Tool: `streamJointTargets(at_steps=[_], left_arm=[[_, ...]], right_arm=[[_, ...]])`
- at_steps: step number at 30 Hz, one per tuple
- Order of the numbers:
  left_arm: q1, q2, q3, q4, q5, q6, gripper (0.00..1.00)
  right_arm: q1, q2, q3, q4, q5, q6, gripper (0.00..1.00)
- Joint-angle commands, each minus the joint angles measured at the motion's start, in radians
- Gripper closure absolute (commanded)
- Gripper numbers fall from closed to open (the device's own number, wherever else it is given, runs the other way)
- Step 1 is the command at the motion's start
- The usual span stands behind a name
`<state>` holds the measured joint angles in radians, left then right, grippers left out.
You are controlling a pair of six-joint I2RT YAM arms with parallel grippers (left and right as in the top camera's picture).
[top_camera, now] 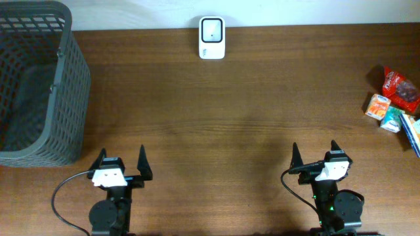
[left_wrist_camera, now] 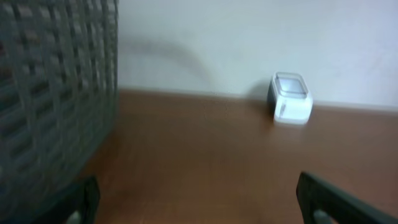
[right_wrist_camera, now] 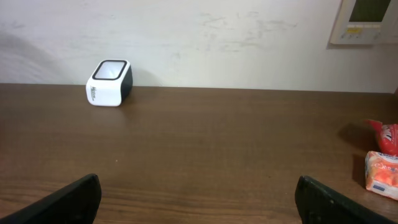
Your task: Scan the item barcode
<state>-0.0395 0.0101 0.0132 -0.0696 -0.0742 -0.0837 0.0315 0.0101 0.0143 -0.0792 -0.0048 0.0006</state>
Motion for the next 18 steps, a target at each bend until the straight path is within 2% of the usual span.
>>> streamJointTargets(at_steps=[1,18], left_arm=[[0.006,-0.005,-0.004,-0.012,0.026,0.101,0.01],[0.005,-0.005,-0.004,-0.014,0.05,0.081,0.01]], right_arm=[[-0.006,-0.007,-0.009,-0.003,0.005,0.007,0.02],[-0.006,-0.007,-0.009,-0.003,0.005,0.007,0.01]])
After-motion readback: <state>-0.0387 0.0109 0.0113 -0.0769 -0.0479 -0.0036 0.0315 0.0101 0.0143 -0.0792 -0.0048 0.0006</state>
